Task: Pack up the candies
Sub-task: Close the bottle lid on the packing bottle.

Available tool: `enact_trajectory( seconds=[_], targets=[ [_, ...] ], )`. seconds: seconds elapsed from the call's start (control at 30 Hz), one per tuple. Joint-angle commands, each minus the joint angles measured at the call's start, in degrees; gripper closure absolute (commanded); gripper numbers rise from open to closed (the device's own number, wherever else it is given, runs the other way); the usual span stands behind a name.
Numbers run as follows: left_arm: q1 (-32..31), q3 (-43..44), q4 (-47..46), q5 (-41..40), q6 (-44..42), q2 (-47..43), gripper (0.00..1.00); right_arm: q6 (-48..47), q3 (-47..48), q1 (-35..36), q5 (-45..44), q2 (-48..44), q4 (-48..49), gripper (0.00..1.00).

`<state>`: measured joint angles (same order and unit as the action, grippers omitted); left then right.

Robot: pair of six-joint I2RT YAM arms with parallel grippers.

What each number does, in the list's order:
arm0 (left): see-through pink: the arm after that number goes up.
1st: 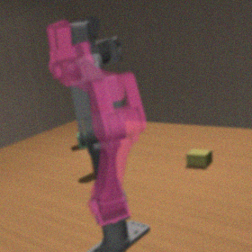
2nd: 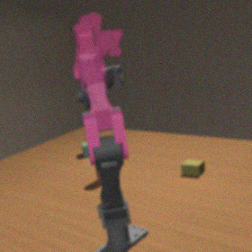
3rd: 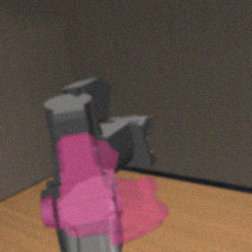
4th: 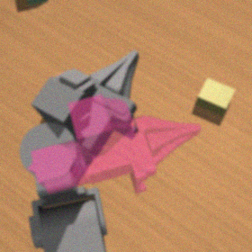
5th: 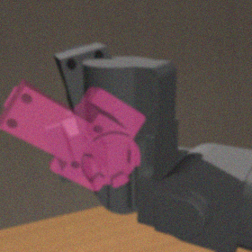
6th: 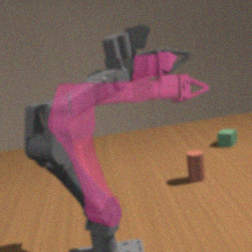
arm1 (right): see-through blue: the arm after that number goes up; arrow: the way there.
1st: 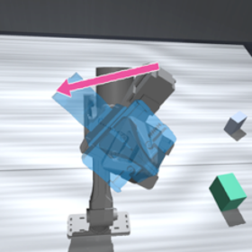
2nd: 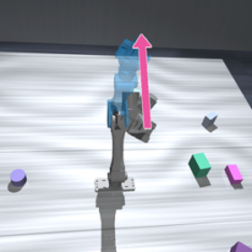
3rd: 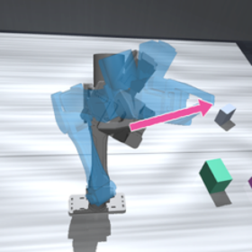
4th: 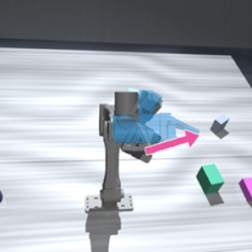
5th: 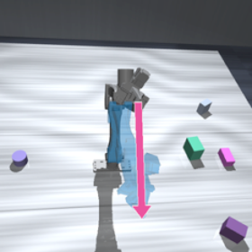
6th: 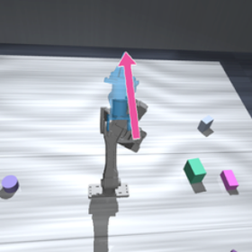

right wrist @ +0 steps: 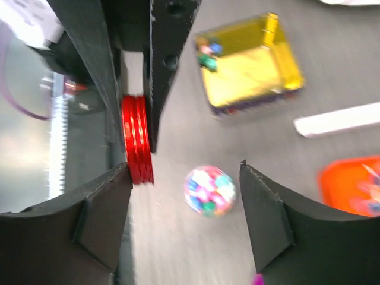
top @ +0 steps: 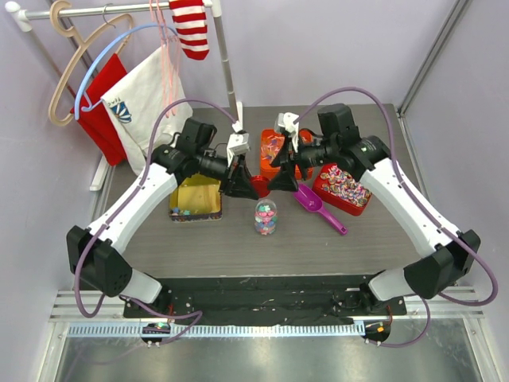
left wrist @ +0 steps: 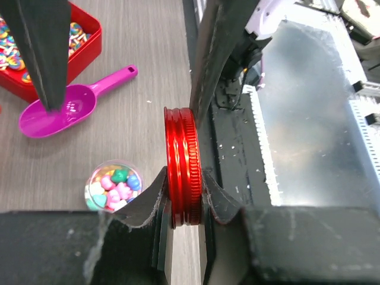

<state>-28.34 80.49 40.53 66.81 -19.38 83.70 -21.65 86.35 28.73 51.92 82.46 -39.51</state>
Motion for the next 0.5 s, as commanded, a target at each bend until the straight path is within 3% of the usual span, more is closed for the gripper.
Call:
enact_trajectory(
  seconds=[0.0,0.2,0.47],
  targets=[
    [-0.2,2.4,5.3,1.8,-2.6,-1.5,1.00,-10.2,0.5,0.0,-16.0,-6.3,-2.4,0.21],
    [-0.2,6.2,10.2,2.8,-1.4,4.9,1.00,-23.4,-11.3,8.0,-37.0,-15.1,-0.1,0.17],
    [-0.2,10.7,11.4,5.4,5.6,14.4,1.00,-29.3,-20.3,9.6,-37.4,-20.3,4.9,0.10]
  ],
)
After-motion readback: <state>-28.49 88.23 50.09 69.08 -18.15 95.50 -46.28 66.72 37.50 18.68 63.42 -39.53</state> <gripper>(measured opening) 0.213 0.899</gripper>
